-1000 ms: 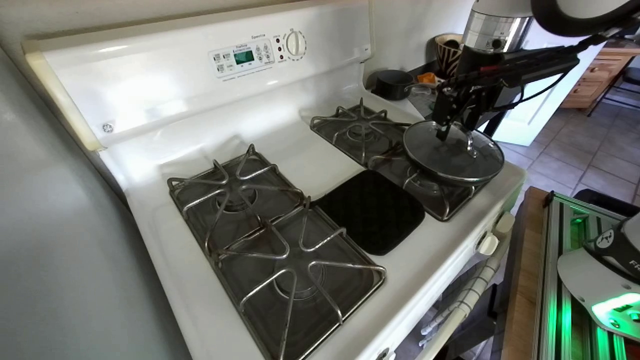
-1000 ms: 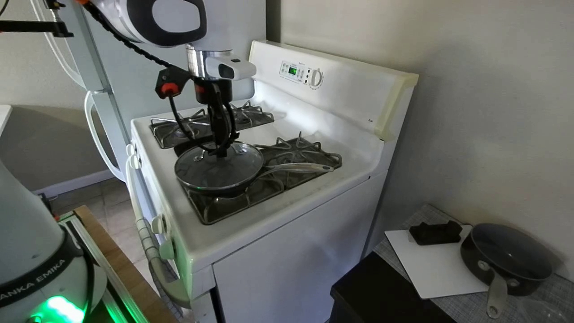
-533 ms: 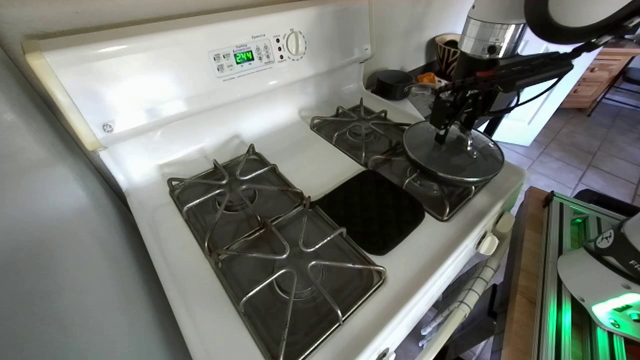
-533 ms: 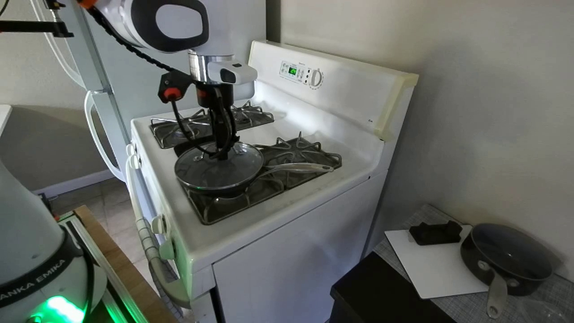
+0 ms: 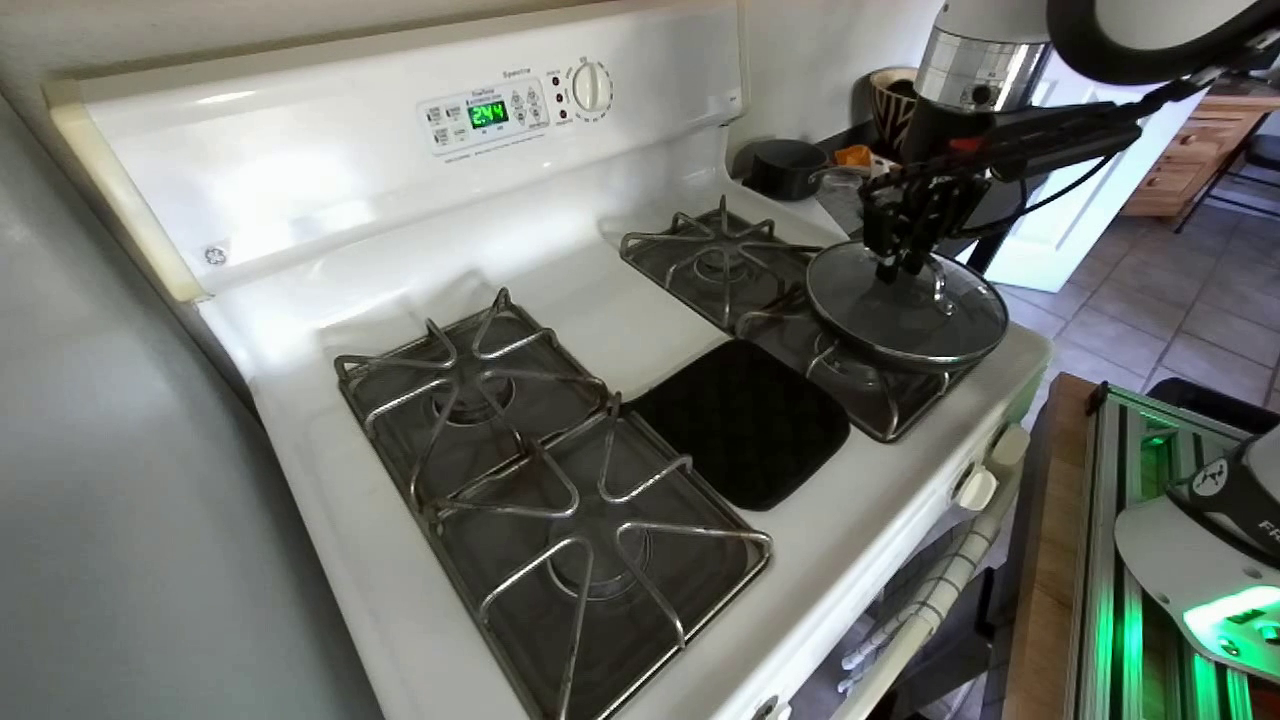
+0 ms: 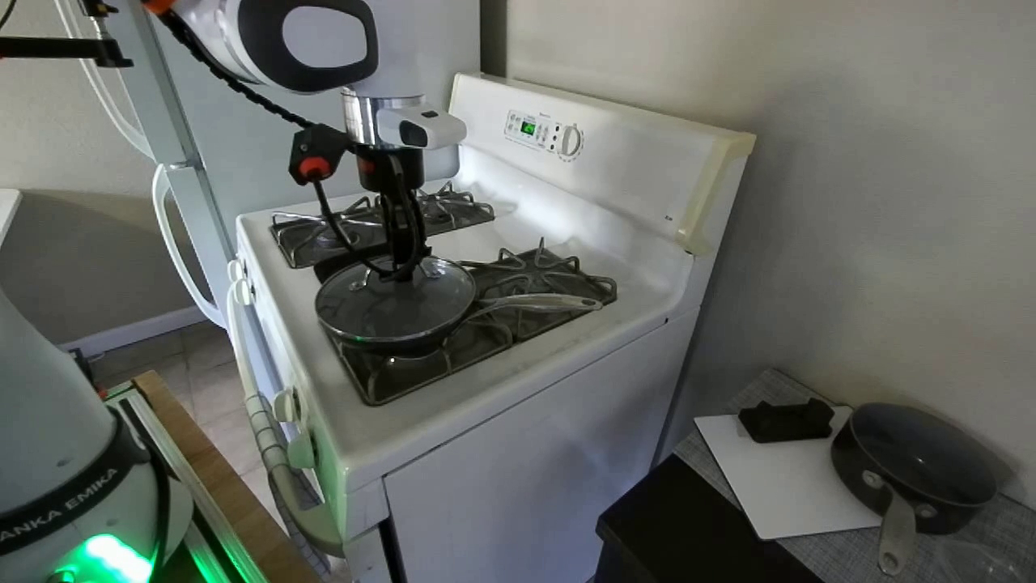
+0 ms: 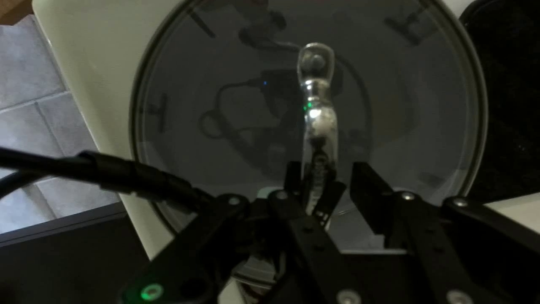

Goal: Remove the glass lid from the pan and put it on he black potholder on the stove

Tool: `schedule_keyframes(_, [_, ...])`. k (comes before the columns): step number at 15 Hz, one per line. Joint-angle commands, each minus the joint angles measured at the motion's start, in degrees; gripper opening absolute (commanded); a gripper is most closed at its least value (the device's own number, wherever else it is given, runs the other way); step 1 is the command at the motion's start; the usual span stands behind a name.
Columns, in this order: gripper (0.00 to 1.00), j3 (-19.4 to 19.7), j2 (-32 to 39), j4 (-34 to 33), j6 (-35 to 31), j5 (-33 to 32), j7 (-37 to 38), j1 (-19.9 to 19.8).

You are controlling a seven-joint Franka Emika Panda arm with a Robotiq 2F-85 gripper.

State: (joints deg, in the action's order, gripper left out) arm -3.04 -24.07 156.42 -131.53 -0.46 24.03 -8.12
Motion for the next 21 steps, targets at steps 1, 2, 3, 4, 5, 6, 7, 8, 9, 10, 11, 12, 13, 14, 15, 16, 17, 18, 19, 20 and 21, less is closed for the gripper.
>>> schedule_keyframes(1, [0.28,0.1,0.8,1.4,-2.1,1.1,0.9,0.6])
schedule_keyframes(2, [0.26,0.1,0.7,1.5,-2.2,1.1,0.9,0.6])
schedule_keyframes(3, [0.24,0.2,0.8,1.5,-2.2,1.2,0.9,0.6])
schedule_keyframes(4, [0.20,0.2,0.8,1.5,-2.1,1.2,0.9,0.6])
schedule_keyframes(5, [0.15,0.2,0.8,1.6,-2.2,1.3,0.8,0.6])
schedule_keyframes(6, [0.05,0.4,0.7,1.5,-2.1,1.3,0.8,0.5])
schedule_keyframes(7, [0.00,0.5,0.6,1.5,-2.0,1.3,0.8,0.5])
schedule_keyframes(8, [0.00,0.7,0.5,1.6,-2.0,1.5,0.7,0.4])
schedule_keyframes(9, [0.00,0.8,0.7,1.6,-2.1,1.6,0.7,0.4])
schedule_keyframes(10, [0.00,0.8,0.6,1.6,-2.1,1.6,0.7,0.5])
schedule_keyframes(11, [0.00,0.8,0.6,1.6,-2.0,1.6,0.7,0.4])
schedule_keyframes(12, [0.00,0.8,0.6,1.6,-2.1,1.7,0.7,0.5])
schedule_keyframes(13, [0.00,0.8,0.6,1.6,-2.1,1.7,0.7,0.5])
schedule_keyframes(14, [0.00,0.9,0.5,1.7,-2.0,1.8,0.6,0.5])
schedule_keyframes(15, [0.00,0.9,0.4,1.7,-1.9,1.9,0.5,0.6])
schedule_keyframes(16, [0.00,1.1,0.1,1.8,-1.8,2.2,0.2,0.7])
schedule_keyframes(17, [0.00,1.2,-0.2,1.8,-1.4,2.5,-0.1,0.9])
schedule_keyframes(18, [0.00,1.4,-0.4,1.7,-1.0,3.0,-0.6,1.1])
schedule_keyframes(19, [0.00,1.6,-0.4,1.6,-0.8,3.4,-0.8,1.2])
schedule_keyframes(20, [0.00,1.7,-0.3,1.4,-0.5,3.9,-0.9,1.4])
schedule_keyframes(21, [0.00,1.8,-0.3,1.3,-0.1,4.5,-1.2,1.5])
